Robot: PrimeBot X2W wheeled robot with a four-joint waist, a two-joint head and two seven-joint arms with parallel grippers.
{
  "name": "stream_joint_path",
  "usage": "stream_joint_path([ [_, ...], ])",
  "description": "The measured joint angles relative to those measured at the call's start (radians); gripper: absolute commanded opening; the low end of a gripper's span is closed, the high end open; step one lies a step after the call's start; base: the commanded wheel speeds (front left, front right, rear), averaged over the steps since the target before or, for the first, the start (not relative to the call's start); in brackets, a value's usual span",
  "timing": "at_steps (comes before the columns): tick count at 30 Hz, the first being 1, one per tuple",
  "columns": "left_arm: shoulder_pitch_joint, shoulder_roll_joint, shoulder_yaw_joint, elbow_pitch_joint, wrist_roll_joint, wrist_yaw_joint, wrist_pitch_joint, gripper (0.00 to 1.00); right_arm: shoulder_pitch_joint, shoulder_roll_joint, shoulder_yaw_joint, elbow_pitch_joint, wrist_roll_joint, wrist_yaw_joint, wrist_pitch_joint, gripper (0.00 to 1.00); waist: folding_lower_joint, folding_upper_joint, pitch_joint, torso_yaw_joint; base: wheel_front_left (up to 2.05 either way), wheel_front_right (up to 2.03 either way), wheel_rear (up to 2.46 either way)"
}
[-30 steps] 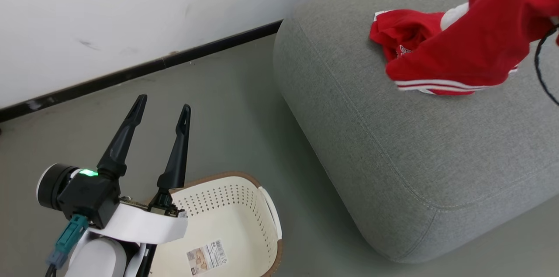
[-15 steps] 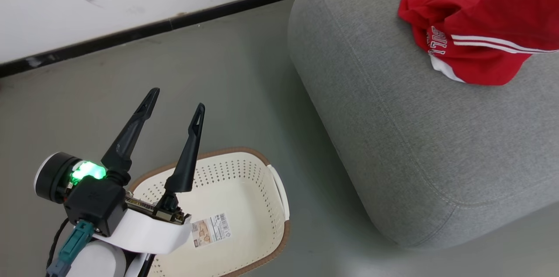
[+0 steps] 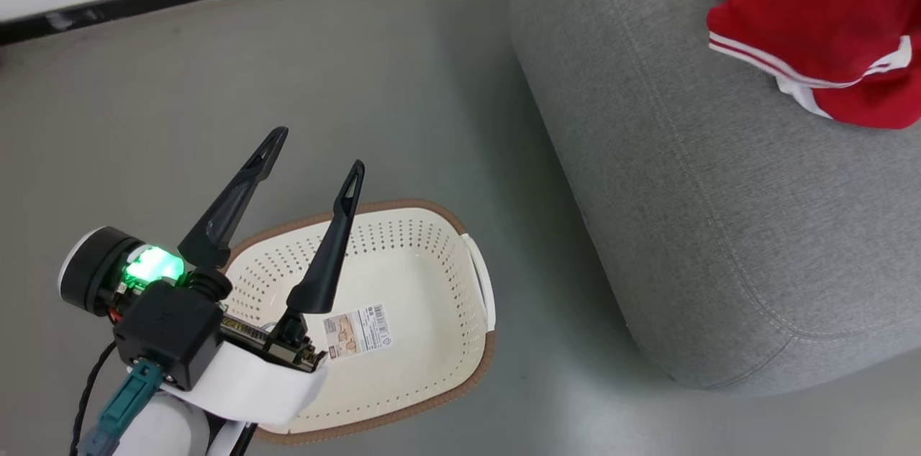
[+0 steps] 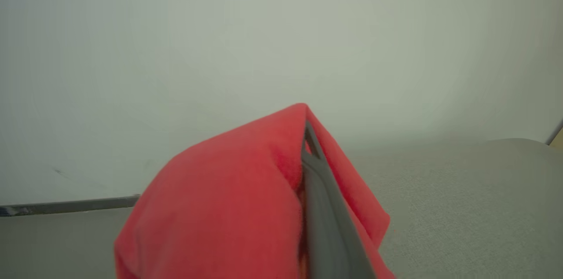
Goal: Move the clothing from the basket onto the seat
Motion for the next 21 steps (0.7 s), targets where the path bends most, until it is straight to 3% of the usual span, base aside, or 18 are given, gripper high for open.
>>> stream_joint_path([
  [21, -0.084, -0.003, 0.011, -0.035, 0.009, -0.001, 0.015, 1.0, 0.157, 0.05, 0.08, 0.092, 0.037, 0.0, -0.078, 0.0, 0.0, 0.0, 0.127, -0.001, 0.0, 0.0, 0.0],
])
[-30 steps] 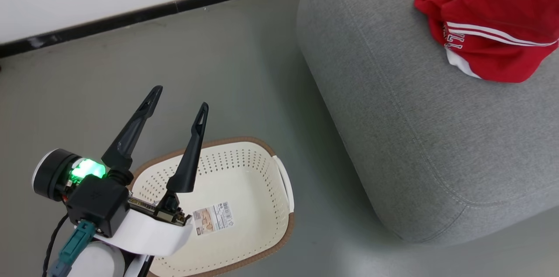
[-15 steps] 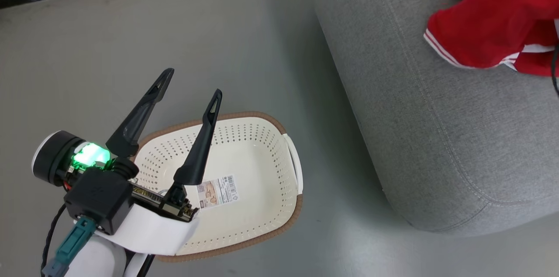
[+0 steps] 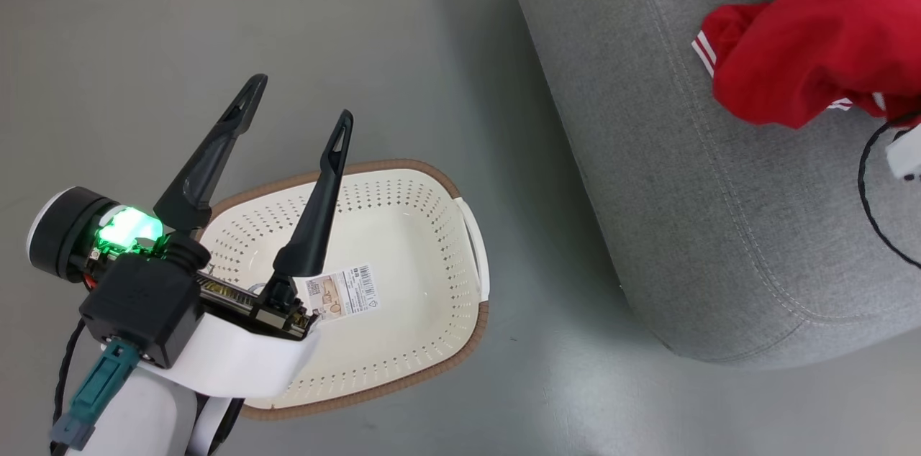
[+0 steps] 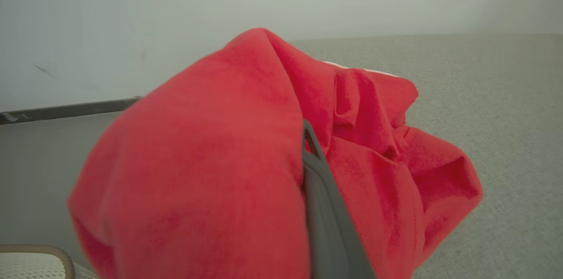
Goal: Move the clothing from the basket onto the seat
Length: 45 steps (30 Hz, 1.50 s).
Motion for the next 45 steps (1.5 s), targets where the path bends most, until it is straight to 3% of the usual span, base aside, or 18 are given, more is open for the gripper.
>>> stream_joint_path([
  [15, -0.001, -0.002, 0.006, 0.023, 0.0, 0.002, -0.019, 1.0, 0.067, -0.048, 0.002, 0.088, 0.022, 0.0, -0.028, 0.03, 0.0, 0.0, -0.003, -0.031, 0.0, 0.0, 0.0],
  [18, -0.001, -0.001, 0.006, 0.026, 0.0, 0.002, -0.019, 1.0, 0.067, -0.046, 0.006, 0.099, 0.022, 0.0, -0.033, 0.27, 0.0, 0.0, -0.003, -0.031, 0.0, 0.0, 0.0],
  [19, -0.001, -0.001, 0.006, 0.026, 0.0, 0.002, -0.019, 1.0, 0.067, -0.045, 0.007, 0.101, 0.022, 0.0, -0.035, 0.42, 0.0, 0.0, -0.003, -0.031, 0.0, 0.0, 0.0],
  [20, -0.001, -0.001, 0.006, 0.026, 0.0, 0.002, -0.019, 1.0, 0.067, -0.044, 0.007, 0.102, 0.024, 0.0, -0.036, 0.47, 0.0, 0.0, -0.003, -0.031, 0.0, 0.0, 0.0],
  [21, -0.001, -0.001, 0.006, 0.026, 0.0, 0.002, -0.019, 1.0, 0.067, -0.041, 0.007, 0.103, 0.028, 0.0, -0.036, 0.71, 0.0, 0.0, -0.002, -0.03, 0.0, 0.0, 0.0],
  [22, -0.001, -0.001, 0.006, 0.027, 0.001, 0.002, -0.02, 1.0, 0.067, -0.037, 0.008, 0.103, 0.031, 0.0, -0.04, 0.81, 0.0, 0.0, -0.002, -0.03, 0.0, 0.0, 0.0],
  [25, -0.001, -0.001, 0.006, 0.029, 0.002, 0.002, -0.019, 1.0, 0.067, -0.024, 0.013, 0.102, 0.037, 0.0, -0.046, 1.0, 0.0, 0.0, -0.001, -0.03, 0.0, 0.0, 0.0],
  [45, -0.001, 0.002, 0.012, 0.054, 0.002, 0.004, -0.033, 1.0, 0.19, 0.0, 0.081, 0.059, 0.1, 0.0, -0.071, 1.0, 0.0, 0.0, -0.014, -0.062, 0.0, 0.0, 0.0],
])
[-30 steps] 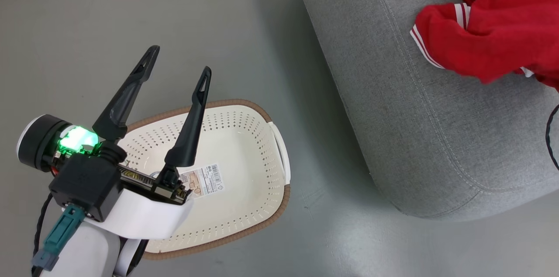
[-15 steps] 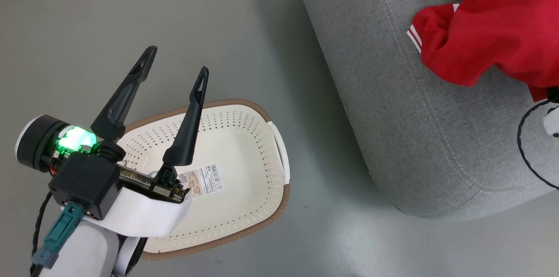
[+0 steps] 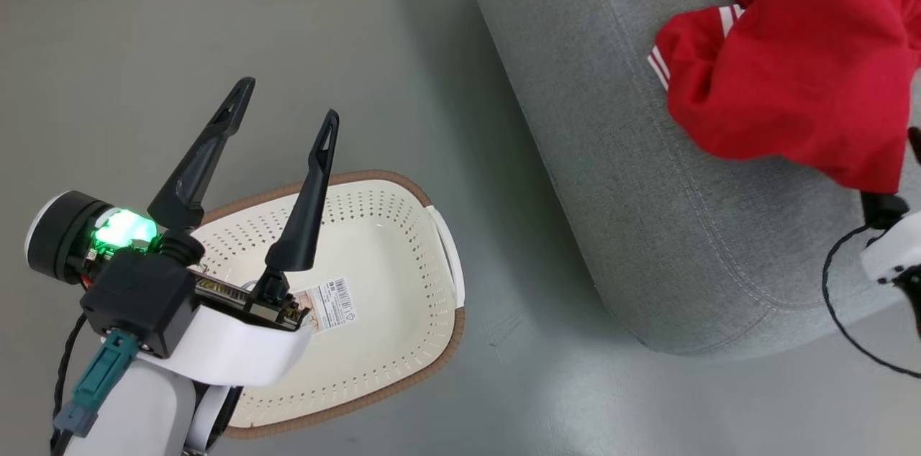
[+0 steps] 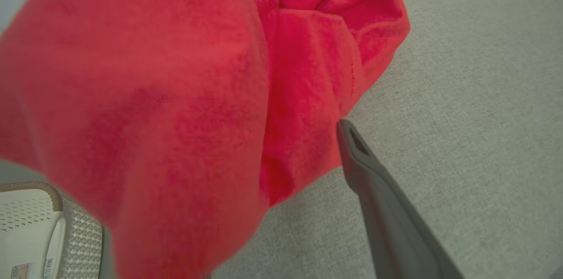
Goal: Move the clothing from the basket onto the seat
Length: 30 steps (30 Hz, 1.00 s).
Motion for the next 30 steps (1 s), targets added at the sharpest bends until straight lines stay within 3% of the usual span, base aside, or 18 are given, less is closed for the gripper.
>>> stream_joint_path([
  [14, 0.0, 0.002, 0.004, 0.027, -0.002, 0.0, -0.017, 1.0, 0.089, -0.022, 0.094, -0.086, 0.087, 0.0, 0.075, 1.0, 0.0, 0.0, -0.031, -0.049, 0.0, 0.0, 0.0],
  [30, 0.027, 0.001, 0.028, 0.045, -0.022, 0.009, -0.039, 1.0, 0.222, -0.132, 0.182, -0.254, 0.178, 0.0, 0.188, 0.99, 0.0, 0.0, -0.093, -0.104, 0.0, 0.0, 0.0],
])
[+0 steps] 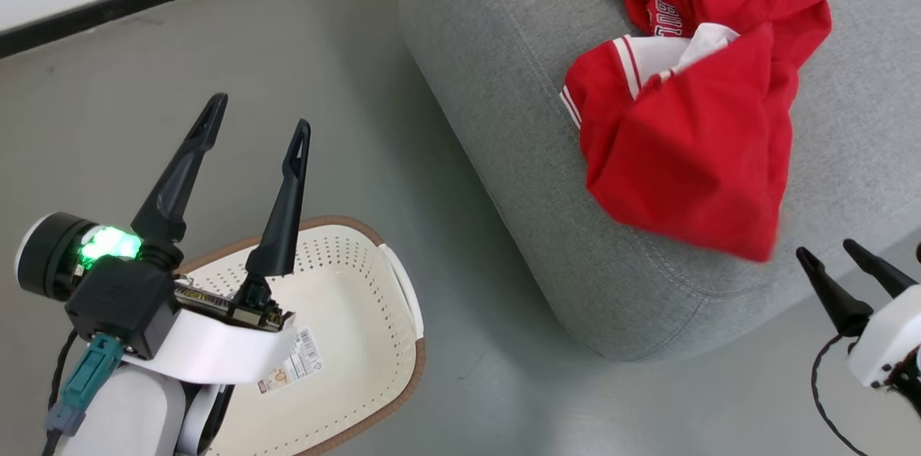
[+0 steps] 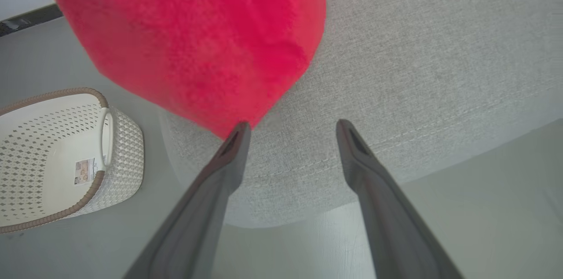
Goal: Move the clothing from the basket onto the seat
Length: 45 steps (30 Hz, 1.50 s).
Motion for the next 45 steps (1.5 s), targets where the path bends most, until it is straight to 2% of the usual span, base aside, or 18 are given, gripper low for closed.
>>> stream_joint_path([
  [11, 0.021, -0.005, 0.008, 0.007, -0.009, 0.009, -0.014, 1.0, 0.039, -0.088, -0.007, -0.165, 0.053, 0.0, -0.014, 0.96, 0.0, 0.0, -0.036, -0.035, 0.0, 0.0, 0.0],
  [21, 0.047, -0.022, 0.017, 0.009, -0.016, 0.029, -0.026, 1.0, 0.029, -0.156, -0.037, -0.263, 0.026, 0.0, -0.081, 0.96, 0.0, 0.0, -0.069, -0.027, 0.0, 0.0, 0.0],
  [36, 0.113, -0.043, 0.08, 0.018, -0.018, 0.091, -0.045, 1.0, -0.091, -0.162, -0.076, -0.331, -0.08, 0.0, -0.135, 0.99, 0.0, 0.0, -0.131, 0.057, 0.0, 0.0, 0.0],
  [45, 0.177, -0.069, 0.108, 0.06, -0.037, 0.127, -0.048, 1.0, -0.135, -0.105, -0.102, -0.351, -0.145, 0.0, -0.142, 0.98, 0.0, 0.0, -0.172, 0.119, 0.0, 0.0, 0.0],
])
